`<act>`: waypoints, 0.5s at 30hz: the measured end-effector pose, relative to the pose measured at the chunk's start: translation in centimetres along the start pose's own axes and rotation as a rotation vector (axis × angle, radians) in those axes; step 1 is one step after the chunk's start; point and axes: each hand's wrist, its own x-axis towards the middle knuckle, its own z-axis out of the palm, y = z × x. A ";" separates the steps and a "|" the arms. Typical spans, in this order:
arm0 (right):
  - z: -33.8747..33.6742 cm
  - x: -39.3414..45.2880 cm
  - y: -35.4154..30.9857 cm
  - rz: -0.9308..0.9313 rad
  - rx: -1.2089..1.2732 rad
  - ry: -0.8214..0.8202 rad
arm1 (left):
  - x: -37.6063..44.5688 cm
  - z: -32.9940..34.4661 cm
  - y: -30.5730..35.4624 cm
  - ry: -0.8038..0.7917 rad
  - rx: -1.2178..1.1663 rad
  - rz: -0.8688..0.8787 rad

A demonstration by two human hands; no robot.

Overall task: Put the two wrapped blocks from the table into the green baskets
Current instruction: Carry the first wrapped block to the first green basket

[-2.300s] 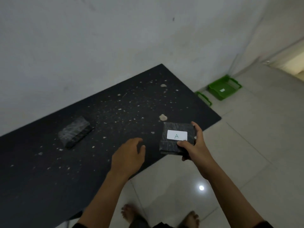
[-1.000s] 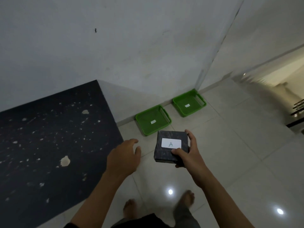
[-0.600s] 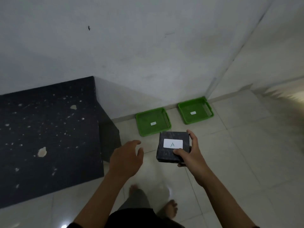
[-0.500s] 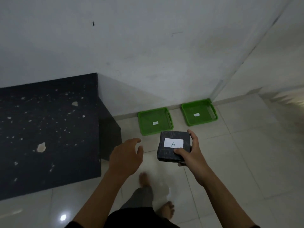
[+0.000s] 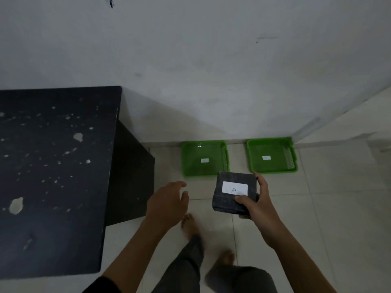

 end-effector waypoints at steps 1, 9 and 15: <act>-0.1 1.2 -0.1 0.018 0.000 -0.004 | 1.1 0.2 0.2 -0.002 0.002 -0.011; -0.6 16.6 4.5 0.066 0.005 -0.059 | 12.5 8.2 -0.5 0.041 -0.042 -0.142; 2.2 33.1 15.7 0.078 0.017 -0.086 | 23.9 21.4 -7.2 0.041 -0.069 -0.209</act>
